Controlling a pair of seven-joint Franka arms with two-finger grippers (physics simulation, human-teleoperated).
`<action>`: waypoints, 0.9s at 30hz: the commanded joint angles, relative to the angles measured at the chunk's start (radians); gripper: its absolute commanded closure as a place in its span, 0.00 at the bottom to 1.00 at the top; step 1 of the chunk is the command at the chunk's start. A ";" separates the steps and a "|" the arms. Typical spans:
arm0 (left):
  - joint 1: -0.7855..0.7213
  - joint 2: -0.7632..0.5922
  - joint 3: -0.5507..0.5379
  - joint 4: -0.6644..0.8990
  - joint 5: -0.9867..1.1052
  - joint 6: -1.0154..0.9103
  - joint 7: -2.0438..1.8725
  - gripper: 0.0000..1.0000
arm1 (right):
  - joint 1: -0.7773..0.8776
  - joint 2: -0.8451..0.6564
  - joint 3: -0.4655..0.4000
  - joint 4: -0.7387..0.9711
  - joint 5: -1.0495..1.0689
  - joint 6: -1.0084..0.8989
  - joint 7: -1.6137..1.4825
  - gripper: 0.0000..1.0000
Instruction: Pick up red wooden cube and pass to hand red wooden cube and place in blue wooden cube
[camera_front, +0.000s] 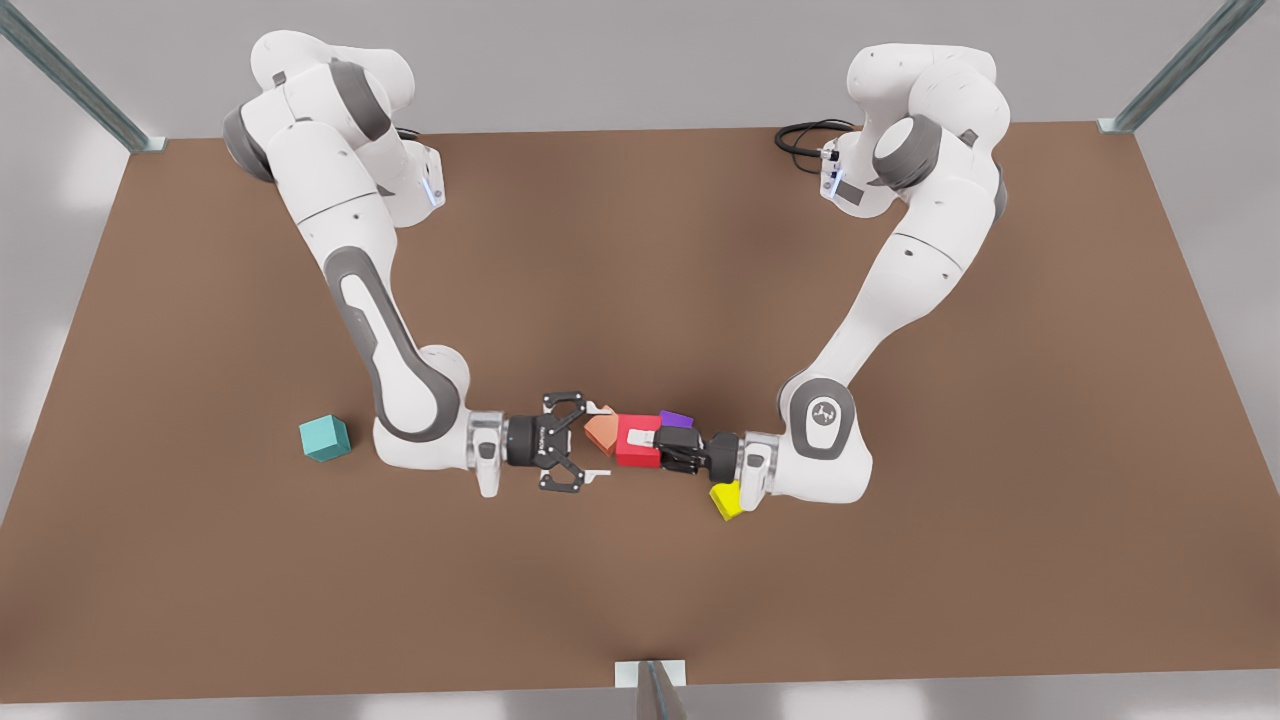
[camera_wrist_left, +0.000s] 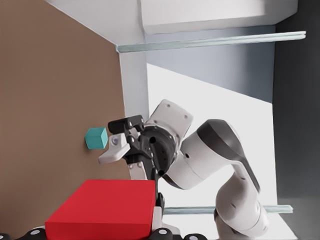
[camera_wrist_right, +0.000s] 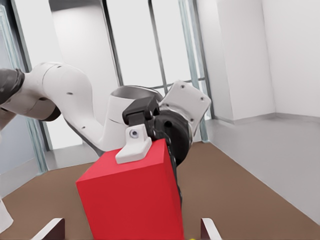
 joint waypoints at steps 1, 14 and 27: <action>0.000 -0.002 -0.001 0.000 -0.013 -0.009 0.101 0.47 | 0.006 -0.001 0.000 0.002 0.008 0.001 -0.060 0.00; -0.005 0.011 -0.001 0.000 -0.016 0.007 0.116 0.47 | 0.009 0.011 0.025 0.018 0.013 0.033 -0.049 0.00; -0.009 0.009 -0.002 0.000 -0.019 0.014 0.112 0.47 | 0.027 0.093 0.073 0.137 0.013 0.096 0.006 0.00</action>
